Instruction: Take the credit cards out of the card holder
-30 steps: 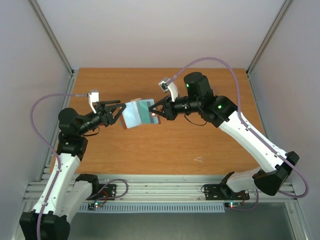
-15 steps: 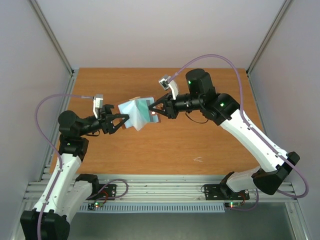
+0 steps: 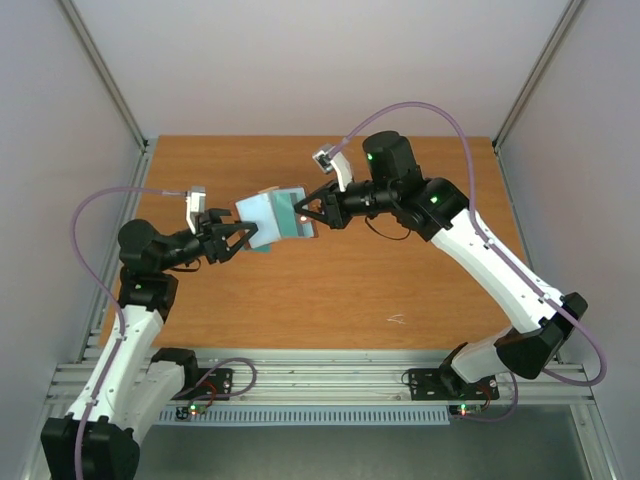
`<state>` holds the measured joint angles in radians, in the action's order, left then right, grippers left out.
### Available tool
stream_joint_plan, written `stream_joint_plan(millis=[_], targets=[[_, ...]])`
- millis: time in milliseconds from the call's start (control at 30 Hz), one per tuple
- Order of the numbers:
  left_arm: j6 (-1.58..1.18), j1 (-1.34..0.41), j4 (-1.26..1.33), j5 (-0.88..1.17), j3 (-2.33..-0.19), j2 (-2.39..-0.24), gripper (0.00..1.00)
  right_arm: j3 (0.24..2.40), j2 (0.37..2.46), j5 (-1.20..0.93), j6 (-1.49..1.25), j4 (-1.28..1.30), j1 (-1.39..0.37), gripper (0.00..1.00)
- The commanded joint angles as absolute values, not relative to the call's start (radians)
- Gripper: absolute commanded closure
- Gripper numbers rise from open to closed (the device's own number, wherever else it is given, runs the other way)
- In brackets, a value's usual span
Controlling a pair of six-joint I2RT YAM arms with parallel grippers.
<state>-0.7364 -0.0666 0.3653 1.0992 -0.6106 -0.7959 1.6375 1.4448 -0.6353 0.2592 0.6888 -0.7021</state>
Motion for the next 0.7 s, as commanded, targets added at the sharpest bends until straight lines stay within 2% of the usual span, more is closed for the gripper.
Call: stream_joint_plan(millis=[0,67,133,200,233,333,433,567,667], targets=[[-0.707,-0.071,0.358,1.075,-0.624,-0.801,0.31,1.635,1.447,-0.705,0.246,0.616,-0.713,0.99],[-0.702,-0.075,0.360,1.080,-0.626,-0.801,0.45,1.636,1.456,-0.734,0.244,0.604,-0.713,0.98],[-0.697,-0.080,0.360,1.086,-0.628,-0.801,0.71,1.644,1.465,-0.726,0.249,0.615,-0.713,0.90],[-0.694,-0.081,0.361,1.085,-0.628,-0.800,0.93,1.647,1.465,-0.623,0.254,0.650,-0.711,0.67],[-0.692,-0.081,0.355,1.077,-0.625,-0.801,0.99,1.642,1.456,-0.564,0.252,0.662,-0.709,0.62],[-0.671,-0.081,0.286,0.988,-0.624,-0.790,1.00,1.607,1.416,-0.477,0.232,0.668,-0.682,0.49],[-0.650,-0.082,0.149,0.817,-0.645,-0.782,1.00,1.599,1.379,-0.458,0.237,0.697,-0.663,0.41],[-0.540,-0.083,0.006,0.744,-0.696,-0.773,1.00,1.623,1.358,-0.474,0.254,0.750,-0.663,0.43],[-0.457,-0.086,-0.022,0.790,-0.697,-0.763,1.00,1.604,1.369,-0.648,0.237,0.693,-0.664,0.48]])
